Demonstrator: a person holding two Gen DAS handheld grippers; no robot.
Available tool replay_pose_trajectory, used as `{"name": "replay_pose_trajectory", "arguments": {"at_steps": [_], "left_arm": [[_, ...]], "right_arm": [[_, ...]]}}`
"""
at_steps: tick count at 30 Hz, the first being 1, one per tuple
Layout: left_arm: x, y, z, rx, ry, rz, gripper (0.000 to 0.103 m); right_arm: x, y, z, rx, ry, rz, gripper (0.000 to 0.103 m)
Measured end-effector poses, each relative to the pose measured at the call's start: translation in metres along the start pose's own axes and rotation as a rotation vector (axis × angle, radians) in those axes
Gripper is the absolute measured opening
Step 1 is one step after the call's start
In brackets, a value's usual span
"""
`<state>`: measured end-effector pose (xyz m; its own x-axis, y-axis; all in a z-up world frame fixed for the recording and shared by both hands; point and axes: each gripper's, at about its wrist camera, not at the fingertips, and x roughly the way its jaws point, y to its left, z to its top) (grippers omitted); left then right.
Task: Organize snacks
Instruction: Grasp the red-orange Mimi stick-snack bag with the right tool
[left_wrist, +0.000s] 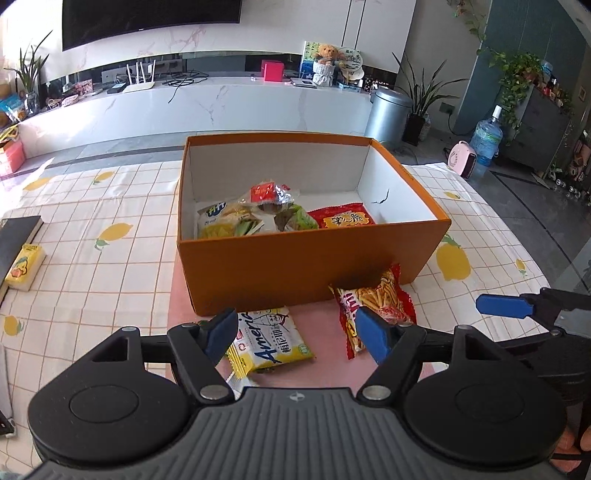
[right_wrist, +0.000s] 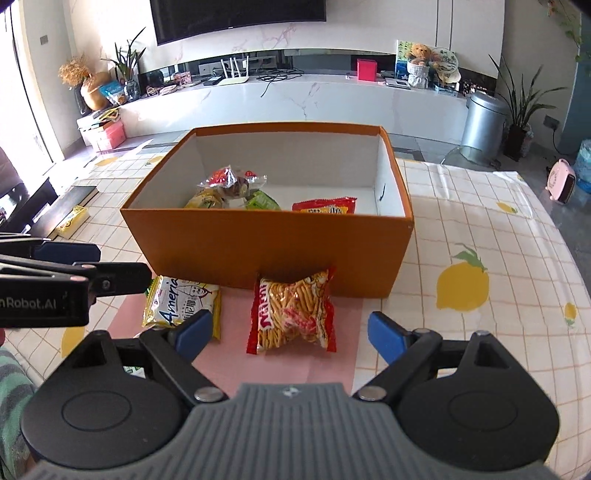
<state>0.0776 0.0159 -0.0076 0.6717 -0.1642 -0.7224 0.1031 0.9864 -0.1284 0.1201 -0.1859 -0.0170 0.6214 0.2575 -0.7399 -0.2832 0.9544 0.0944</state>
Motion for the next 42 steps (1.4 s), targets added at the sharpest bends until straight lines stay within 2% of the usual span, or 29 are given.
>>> {"name": "replay_pose_trajectory", "arguments": {"at_steps": [9, 15, 21, 29, 34, 36, 39, 40, 42], "left_arm": [[0.019, 0.014, -0.020, -0.012, -0.015, -0.022, 0.085], [0.033, 0.022, -0.024, -0.035, -0.005, -0.040, 0.085], [0.047, 0.032, -0.027, -0.027, 0.011, 0.035, 0.087], [0.067, 0.046, -0.031, -0.081, 0.051, 0.010, 0.087], [0.078, 0.052, -0.034, -0.129, 0.067, -0.002, 0.087], [0.077, 0.054, -0.036, -0.133, 0.053, -0.011, 0.084], [0.073, 0.052, -0.036, -0.125, 0.034, -0.010, 0.075], [0.070, 0.051, -0.037, -0.121, 0.030, -0.012, 0.070], [0.066, 0.049, -0.038, -0.110, 0.021, -0.022, 0.069]], "right_arm": [[0.032, -0.004, -0.032, 0.065, -0.010, -0.029, 0.088], [0.046, -0.003, -0.028, 0.053, -0.031, -0.019, 0.088], [0.066, 0.002, -0.020, 0.033, -0.027, -0.026, 0.088], [0.087, 0.016, -0.016, -0.023, -0.033, -0.057, 0.088], [0.098, 0.016, -0.014, -0.007, -0.016, -0.064, 0.088], [0.100, 0.016, -0.015, -0.007, -0.011, -0.072, 0.084], [0.102, 0.017, -0.016, -0.013, -0.006, -0.083, 0.071], [0.102, 0.017, -0.016, -0.011, -0.006, -0.082, 0.070], [0.101, 0.017, -0.017, -0.008, -0.008, -0.082, 0.068]]}}
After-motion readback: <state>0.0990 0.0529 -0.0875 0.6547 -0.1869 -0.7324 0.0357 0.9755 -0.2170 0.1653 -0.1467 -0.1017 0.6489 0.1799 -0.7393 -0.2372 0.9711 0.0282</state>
